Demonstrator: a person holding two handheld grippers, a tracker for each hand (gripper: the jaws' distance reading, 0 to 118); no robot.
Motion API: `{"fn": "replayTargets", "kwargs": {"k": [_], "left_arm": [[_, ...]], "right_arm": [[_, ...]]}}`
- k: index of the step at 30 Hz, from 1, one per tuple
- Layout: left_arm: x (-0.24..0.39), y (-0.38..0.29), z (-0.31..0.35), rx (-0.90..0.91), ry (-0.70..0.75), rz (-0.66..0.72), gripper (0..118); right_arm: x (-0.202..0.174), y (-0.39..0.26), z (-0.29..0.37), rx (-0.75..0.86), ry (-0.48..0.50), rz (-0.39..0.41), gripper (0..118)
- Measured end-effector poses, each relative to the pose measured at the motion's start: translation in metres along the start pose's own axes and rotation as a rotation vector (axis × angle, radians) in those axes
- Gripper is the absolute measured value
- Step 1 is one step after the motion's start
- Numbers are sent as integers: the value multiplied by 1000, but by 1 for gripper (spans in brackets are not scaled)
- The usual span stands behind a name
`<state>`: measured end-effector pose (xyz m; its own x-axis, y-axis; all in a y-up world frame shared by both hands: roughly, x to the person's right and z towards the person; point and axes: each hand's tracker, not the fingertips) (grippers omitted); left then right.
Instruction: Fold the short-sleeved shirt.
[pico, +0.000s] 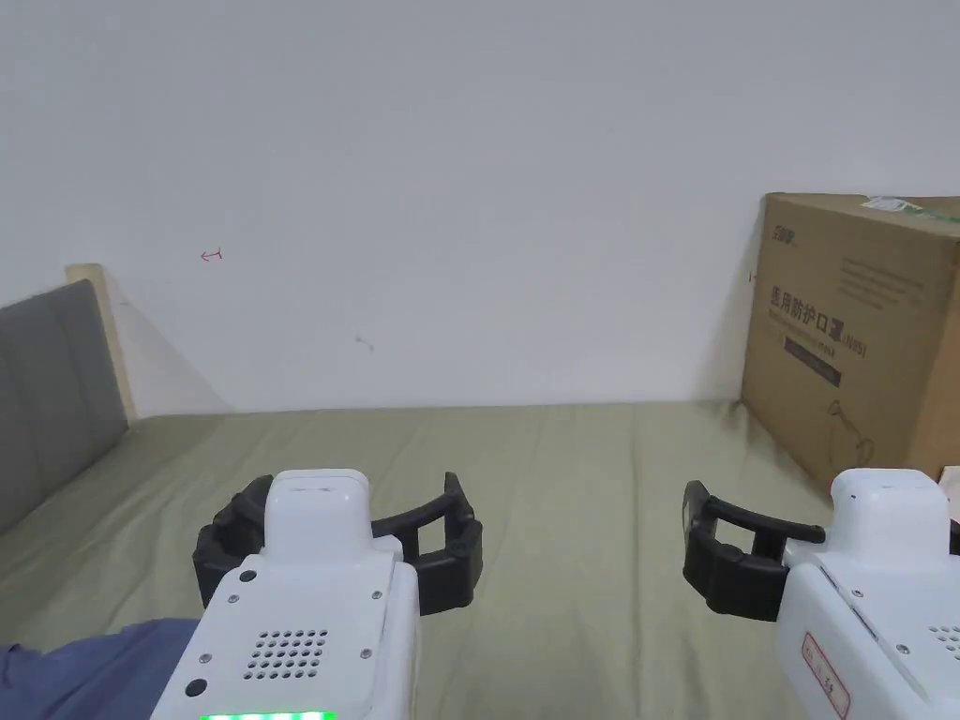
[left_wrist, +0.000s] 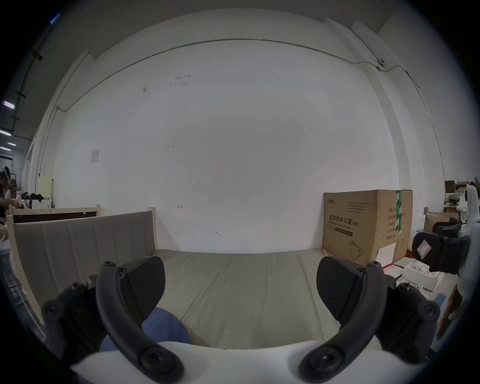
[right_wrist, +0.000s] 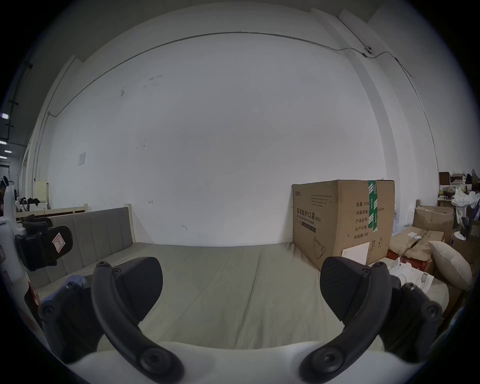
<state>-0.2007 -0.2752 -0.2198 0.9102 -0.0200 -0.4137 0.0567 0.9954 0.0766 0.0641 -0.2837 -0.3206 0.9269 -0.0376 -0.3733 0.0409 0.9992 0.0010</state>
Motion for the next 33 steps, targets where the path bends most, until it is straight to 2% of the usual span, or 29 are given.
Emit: {"fn": "replayTargets", "kwargs": {"k": [11,19,20,21,23,24,26,27,28,30,33], "left_arm": [[-5,4,-3,-20,8,42,116],[-3,3,-2,-14,1,22,114],[-3,3,-2,-15,-2,18,108],[-2,2,-1,-16,-5,10,86],[1,0,0,-24,2,-33,19],[3,-1,-2,-43,22,-73,2],[5,-5,-5,-68,66,-118,1],[4,-7,-5,-70,39,-102,1],[3,-7,-6,-88,13,-97,1],[3,-8,-8,-103,-2,-43,0],[5,-7,-13,-111,-17,-13,0]], "right_arm": [[-1,3,3,22,-5,48,118],[-2,4,6,46,-8,54,116],[-2,4,5,40,-1,59,111],[-2,4,6,41,0,61,88],[-2,4,8,63,-8,66,9],[-1,4,6,56,-13,64,0],[4,4,3,35,-15,46,0],[9,3,2,14,40,10,0],[13,3,3,21,55,-9,0],[15,3,10,49,-10,-4,0],[21,5,14,55,-3,-17,0]]}}
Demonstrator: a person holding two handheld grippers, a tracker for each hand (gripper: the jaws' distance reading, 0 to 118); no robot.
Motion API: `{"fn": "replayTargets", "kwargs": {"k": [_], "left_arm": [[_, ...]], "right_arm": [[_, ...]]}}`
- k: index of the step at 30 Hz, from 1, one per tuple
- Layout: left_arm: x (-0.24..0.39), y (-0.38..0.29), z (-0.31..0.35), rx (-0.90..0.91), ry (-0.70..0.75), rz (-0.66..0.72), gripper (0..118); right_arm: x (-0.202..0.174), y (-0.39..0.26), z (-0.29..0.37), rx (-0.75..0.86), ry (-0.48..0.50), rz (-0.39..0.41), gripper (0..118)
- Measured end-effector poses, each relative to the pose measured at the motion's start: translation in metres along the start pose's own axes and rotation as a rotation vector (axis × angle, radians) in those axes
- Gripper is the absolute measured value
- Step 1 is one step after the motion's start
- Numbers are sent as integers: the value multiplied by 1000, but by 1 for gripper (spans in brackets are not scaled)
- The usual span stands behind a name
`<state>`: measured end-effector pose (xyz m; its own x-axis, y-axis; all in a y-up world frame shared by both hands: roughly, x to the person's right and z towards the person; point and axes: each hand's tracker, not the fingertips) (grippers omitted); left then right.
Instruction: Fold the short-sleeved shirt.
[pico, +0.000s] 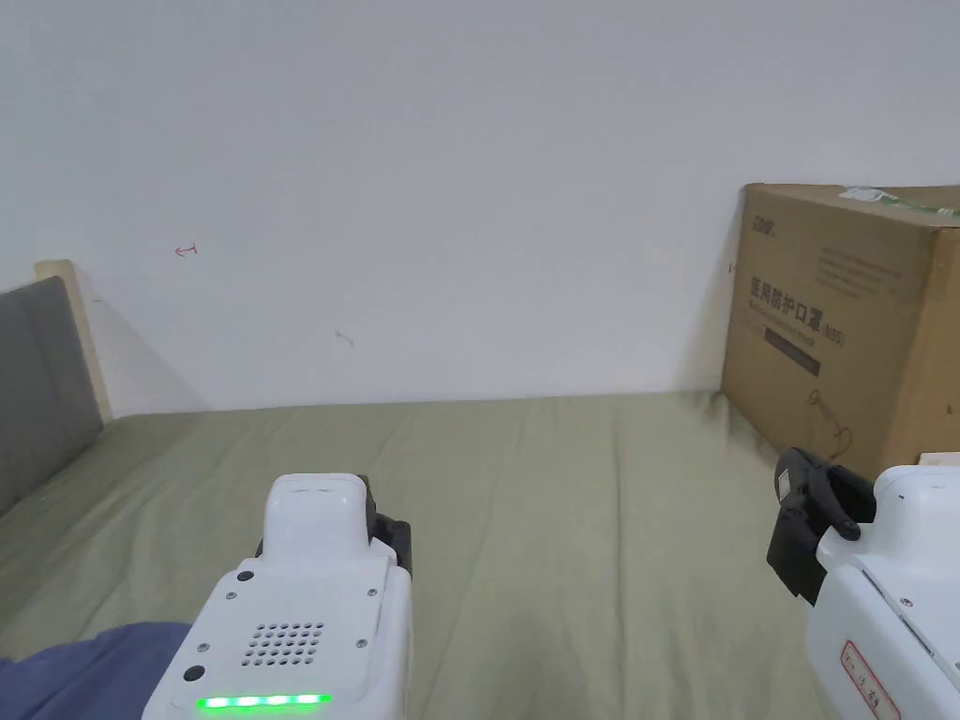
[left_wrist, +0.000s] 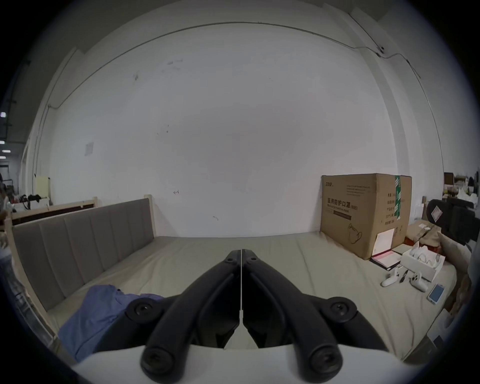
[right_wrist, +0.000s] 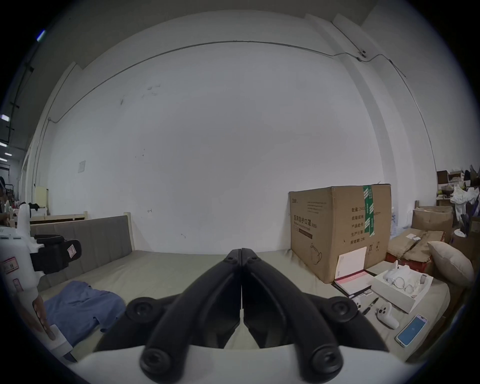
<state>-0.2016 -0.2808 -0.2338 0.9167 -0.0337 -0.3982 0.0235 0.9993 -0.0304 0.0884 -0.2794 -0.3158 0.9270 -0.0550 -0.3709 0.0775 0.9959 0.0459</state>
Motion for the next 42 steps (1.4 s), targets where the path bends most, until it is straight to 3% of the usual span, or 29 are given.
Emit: {"fn": "replayTargets", "kwargs": {"k": [4,8,12,16,20,26,29,32,35,38,42], "left_arm": [[-9,-2,5,-2,11,23,0],[-57,-12,21,-30,77,9,0],[-125,-21,58,-17,295,-66,0],[-170,-26,90,-36,440,-51,1],[-185,-34,96,-61,458,-13,1],[-211,-19,76,-83,453,-13,1],[-257,-9,35,-263,480,27,1],[-316,-20,-24,-542,346,149,1],[-369,-69,-89,-874,282,311,1],[-400,-129,-127,-1067,262,452,1],[-398,-175,-153,-1162,317,291,2]], "right_arm": [[-4,-2,-9,-53,-5,11,0],[-37,-18,-30,-126,99,-62,0],[-101,-29,-49,-191,286,-79,0],[-156,-31,-52,-227,455,-70,0],[-173,-27,-46,-241,487,-75,0],[-161,-22,-42,-260,484,-16,0],[-155,-21,-43,-284,472,11,0],[-151,-28,-49,-330,461,43,0],[-146,-40,-57,-381,461,74,0],[-139,-56,-70,-424,449,98,0],[-135,-75,-95,-513,432,105,0]]}}
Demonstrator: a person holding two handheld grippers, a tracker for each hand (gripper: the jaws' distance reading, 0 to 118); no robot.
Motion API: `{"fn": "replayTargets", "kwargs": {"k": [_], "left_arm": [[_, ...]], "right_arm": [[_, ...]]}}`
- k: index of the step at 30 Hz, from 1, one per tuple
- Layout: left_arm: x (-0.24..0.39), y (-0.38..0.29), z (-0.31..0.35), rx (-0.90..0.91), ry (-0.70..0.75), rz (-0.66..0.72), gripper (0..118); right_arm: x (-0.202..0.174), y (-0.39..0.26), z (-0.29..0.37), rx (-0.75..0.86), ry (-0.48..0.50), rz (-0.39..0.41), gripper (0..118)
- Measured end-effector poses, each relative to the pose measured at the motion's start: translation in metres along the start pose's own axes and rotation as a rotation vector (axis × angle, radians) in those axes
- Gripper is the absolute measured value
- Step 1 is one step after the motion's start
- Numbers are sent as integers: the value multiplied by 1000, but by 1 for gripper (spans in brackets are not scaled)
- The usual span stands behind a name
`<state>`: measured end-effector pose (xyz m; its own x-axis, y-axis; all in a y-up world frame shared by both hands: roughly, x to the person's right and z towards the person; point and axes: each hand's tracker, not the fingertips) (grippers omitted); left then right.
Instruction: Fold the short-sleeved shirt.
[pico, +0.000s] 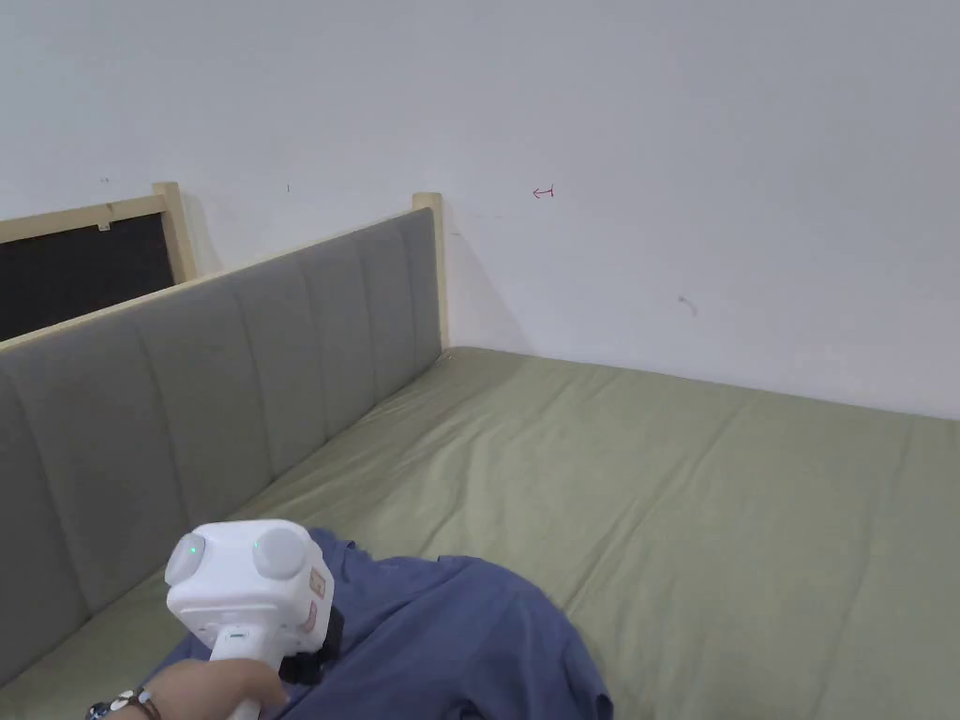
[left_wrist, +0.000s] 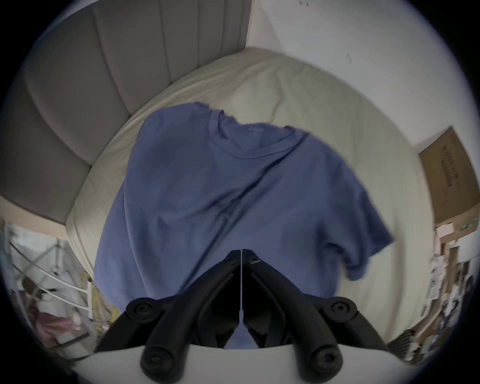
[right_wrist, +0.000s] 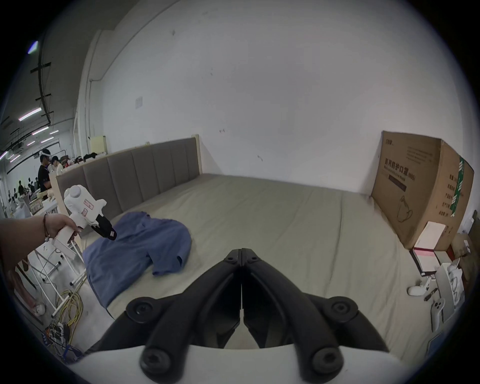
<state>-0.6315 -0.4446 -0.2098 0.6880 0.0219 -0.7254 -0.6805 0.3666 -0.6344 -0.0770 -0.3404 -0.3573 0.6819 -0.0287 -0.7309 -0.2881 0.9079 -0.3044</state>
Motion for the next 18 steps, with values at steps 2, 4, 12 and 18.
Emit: {"fn": "replayTargets", "kwargs": {"k": [2,4,12,18], "left_arm": [[-1,4,-17,0,-8,10,52],[-3,8,-33,-18,-37,17,118],[19,-13,-101,-121,60,-64,118],[8,-25,-101,69,39,-4,118]], "right_arm": [[8,-2,-12,-28,5,-22,0],[13,-4,-23,-44,8,-40,0],[10,-25,-54,-139,44,-88,0],[8,-29,-54,-164,70,-111,0]]}}
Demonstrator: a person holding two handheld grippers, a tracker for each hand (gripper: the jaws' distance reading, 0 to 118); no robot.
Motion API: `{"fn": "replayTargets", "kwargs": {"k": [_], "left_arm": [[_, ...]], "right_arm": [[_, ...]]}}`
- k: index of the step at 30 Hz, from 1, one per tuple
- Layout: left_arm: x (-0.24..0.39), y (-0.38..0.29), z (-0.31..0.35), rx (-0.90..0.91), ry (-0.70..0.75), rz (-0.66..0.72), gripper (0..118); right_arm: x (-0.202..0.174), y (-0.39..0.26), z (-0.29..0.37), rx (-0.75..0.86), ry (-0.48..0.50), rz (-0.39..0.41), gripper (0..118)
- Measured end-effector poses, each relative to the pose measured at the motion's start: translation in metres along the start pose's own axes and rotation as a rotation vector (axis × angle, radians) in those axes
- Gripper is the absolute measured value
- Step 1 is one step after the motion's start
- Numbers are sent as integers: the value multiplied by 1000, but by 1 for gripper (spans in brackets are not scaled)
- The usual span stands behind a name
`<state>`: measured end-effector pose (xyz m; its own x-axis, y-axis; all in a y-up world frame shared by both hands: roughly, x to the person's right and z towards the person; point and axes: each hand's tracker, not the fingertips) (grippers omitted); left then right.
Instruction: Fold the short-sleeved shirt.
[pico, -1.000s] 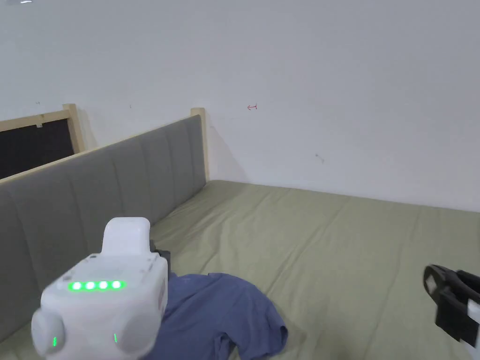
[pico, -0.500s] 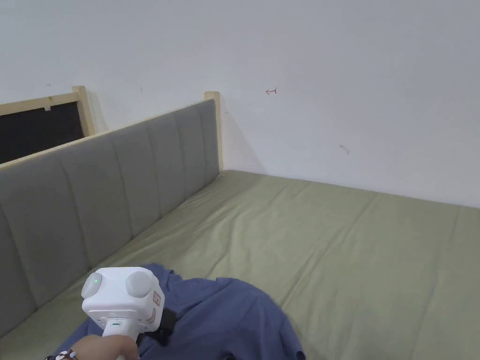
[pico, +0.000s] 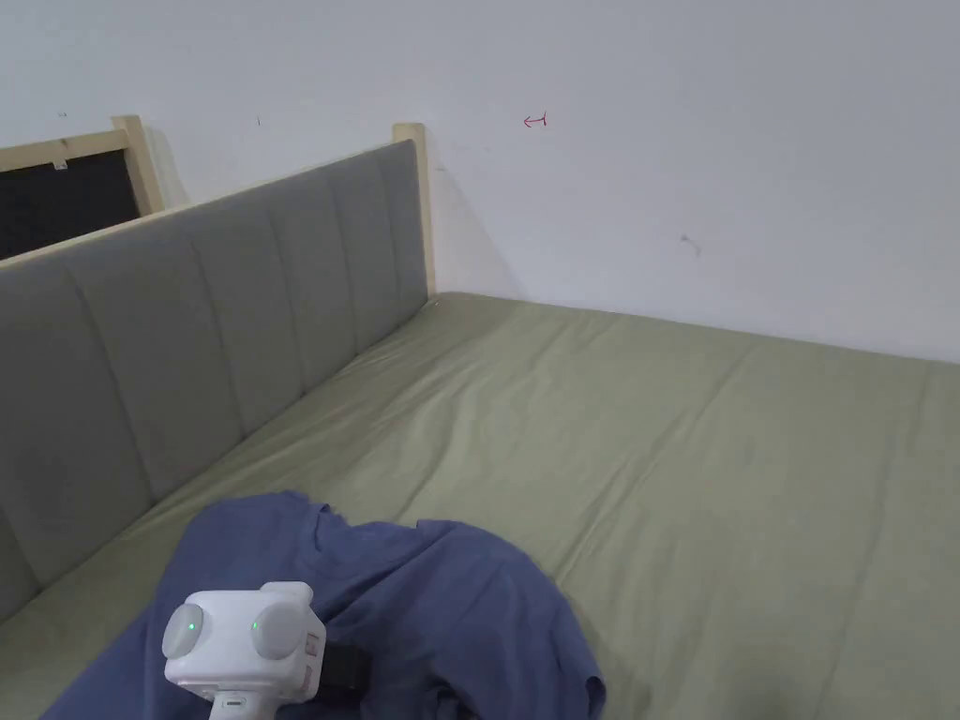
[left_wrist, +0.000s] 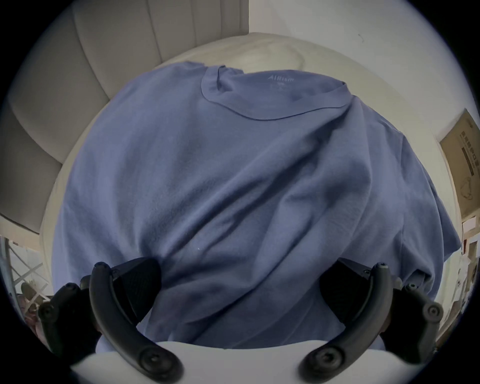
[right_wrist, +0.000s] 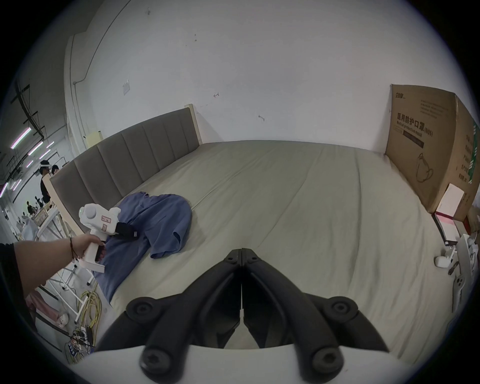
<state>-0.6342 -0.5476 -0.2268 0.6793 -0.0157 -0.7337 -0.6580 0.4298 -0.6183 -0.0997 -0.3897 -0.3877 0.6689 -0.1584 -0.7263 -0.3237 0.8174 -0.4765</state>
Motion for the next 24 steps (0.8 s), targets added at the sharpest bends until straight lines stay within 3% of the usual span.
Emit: {"fn": "replayTargets", "kwargs": {"k": [2,3,4,5,6,10,13,16,24], "left_arm": [[0,-6,14,50,-1,-12,115],[1,-7,22,87,-23,-21,102],[2,-10,33,137,-29,-42,80],[4,-12,44,174,-14,-62,51],[4,-12,52,202,22,-85,7],[-12,-10,85,217,-23,-57,3],[-20,-5,141,344,-12,47,3],[-16,-19,210,545,-140,79,3],[112,-23,372,817,-398,-306,3]], "right_arm": [[0,0,0,6,0,-3,0],[1,1,1,7,-1,-5,0],[0,3,3,8,-1,-8,0],[1,5,6,9,0,-14,0],[2,6,8,12,0,-18,0],[6,12,26,44,-10,-15,0],[11,15,43,80,-18,-20,0],[18,14,64,144,-17,-55,0],[43,18,101,249,-68,-114,0]]}}
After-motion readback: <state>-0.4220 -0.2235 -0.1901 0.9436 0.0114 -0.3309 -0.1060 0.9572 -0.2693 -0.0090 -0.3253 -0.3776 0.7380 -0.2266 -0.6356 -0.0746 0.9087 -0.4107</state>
